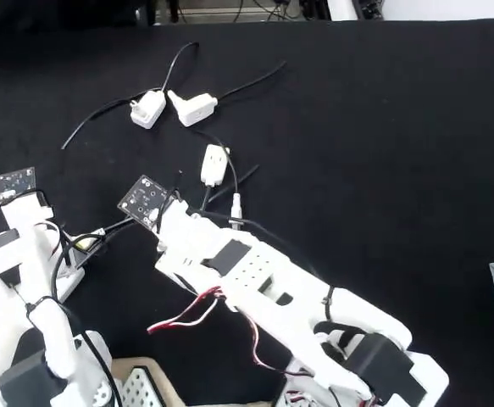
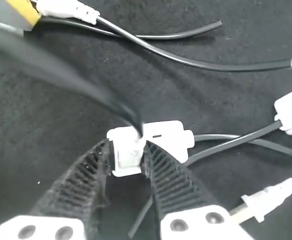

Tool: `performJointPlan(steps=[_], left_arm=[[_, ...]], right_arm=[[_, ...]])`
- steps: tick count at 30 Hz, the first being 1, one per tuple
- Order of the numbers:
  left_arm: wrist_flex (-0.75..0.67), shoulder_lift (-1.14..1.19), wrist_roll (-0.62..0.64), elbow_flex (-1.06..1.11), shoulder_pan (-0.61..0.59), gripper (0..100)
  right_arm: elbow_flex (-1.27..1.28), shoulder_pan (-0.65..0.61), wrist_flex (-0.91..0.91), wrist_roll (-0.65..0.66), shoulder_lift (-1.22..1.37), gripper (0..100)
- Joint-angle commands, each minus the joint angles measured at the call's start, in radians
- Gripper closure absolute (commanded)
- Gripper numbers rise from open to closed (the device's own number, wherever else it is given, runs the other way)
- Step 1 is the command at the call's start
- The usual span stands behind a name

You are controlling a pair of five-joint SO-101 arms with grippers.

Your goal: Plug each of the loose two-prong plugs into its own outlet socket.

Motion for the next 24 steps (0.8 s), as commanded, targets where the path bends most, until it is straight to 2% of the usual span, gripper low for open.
performJointPlan(steps=[1, 11, 16, 19, 24], left_arm=[[-0.011, -0.023, 0.006, -0.002, -0.015, 78], [-0.011, -0.023, 0.006, -0.002, -0.015, 78], [-0.011, -0.023, 0.006, -0.002, -0.015, 78], [-0.011, -0.023, 0.006, -0.002, -0.015, 78], [-0.011, -0.023, 0.006, -0.002, -0.015, 78]], right_arm=[[0.018, 0.009, -0.011, -0.003, -0.002, 98.6], [0.07, -0.015, -0.04, 0.0, -0.001, 98.6], [0.088, -0.012, -0.097, 0.126, 0.044, 98.6], [0.074, -0.015, -0.095, 0.138, 0.096, 98.6], [-0.019, -0.014, 0.008, 0.14, 0.173, 98.6]])
